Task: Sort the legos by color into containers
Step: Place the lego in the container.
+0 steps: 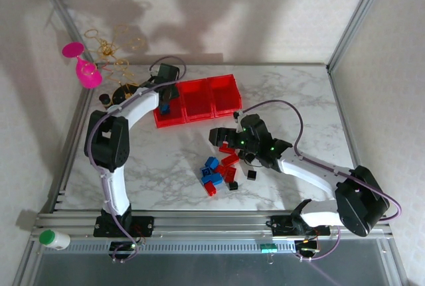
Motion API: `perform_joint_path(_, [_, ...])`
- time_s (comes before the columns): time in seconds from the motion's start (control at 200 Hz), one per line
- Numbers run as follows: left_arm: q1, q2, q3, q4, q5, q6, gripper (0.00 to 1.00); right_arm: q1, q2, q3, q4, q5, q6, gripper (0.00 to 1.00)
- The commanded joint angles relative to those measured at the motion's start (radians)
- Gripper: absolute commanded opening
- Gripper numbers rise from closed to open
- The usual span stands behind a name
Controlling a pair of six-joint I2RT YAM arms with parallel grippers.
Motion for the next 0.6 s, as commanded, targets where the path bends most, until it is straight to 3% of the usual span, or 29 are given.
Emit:
perform_joint_path(0.0, [0.001,0.037,0.044,-0.023,0.019,0.012,0.40,0.007,0.010,0.044,-0.030,0.042,-0.032,0.99])
perform_joint_path(0.215, [0.000,0.031,0.045,-0.031,0.016,0.012,0.50,0.003,-0.017,0.050,-0.053,0.062,-0.045,0.99])
perform_joint_path(0.415, [0.000,-0.017,0.034,-0.044,0.037,0.011,0.51,-0.020,-0.071,0.043,-0.082,0.071,-0.049,0.99])
perform_joint_path(0.596, [-0.015,-0.139,-0.062,0.014,0.140,-0.023,0.51,-0.051,-0.099,0.018,-0.084,0.059,-0.022,0.99])
